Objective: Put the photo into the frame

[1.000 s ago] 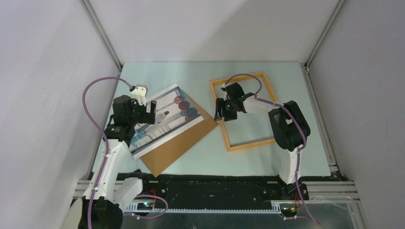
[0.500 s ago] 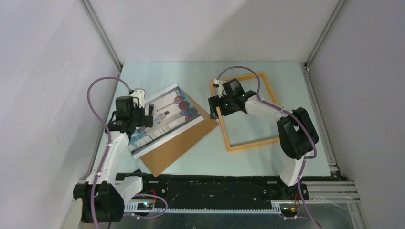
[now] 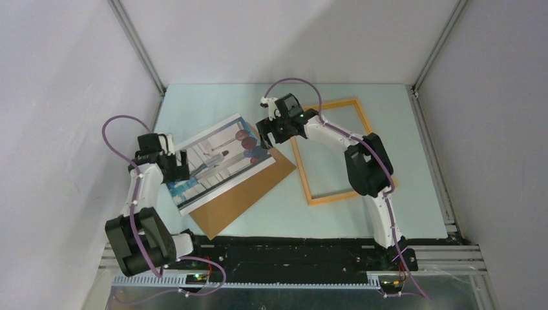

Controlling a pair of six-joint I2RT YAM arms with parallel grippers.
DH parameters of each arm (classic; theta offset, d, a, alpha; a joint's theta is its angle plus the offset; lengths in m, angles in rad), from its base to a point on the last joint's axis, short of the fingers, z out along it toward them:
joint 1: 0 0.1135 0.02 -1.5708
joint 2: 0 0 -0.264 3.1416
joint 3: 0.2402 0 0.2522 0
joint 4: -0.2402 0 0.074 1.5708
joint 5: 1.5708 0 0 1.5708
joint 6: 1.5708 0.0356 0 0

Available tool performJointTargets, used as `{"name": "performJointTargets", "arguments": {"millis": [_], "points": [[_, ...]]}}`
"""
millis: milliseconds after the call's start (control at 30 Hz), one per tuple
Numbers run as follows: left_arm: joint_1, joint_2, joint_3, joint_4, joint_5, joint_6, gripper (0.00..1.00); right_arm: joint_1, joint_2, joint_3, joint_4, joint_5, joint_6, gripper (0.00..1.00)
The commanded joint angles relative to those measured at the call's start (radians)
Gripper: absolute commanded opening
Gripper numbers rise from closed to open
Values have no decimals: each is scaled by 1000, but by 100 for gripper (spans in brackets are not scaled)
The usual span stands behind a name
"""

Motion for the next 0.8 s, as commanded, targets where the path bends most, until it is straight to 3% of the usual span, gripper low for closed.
{"name": "performJointTargets", "arguments": {"millis": [0, 400, 767], "points": [[86, 81, 64, -31, 72, -13, 98, -2, 72, 123, -59, -53, 22, 90], [112, 354, 156, -33, 197, -90, 98, -6, 163, 189, -53, -65, 25, 90], [112, 470, 180, -32, 287, -112, 98, -52, 238, 260, -62, -140, 85, 90]]}}
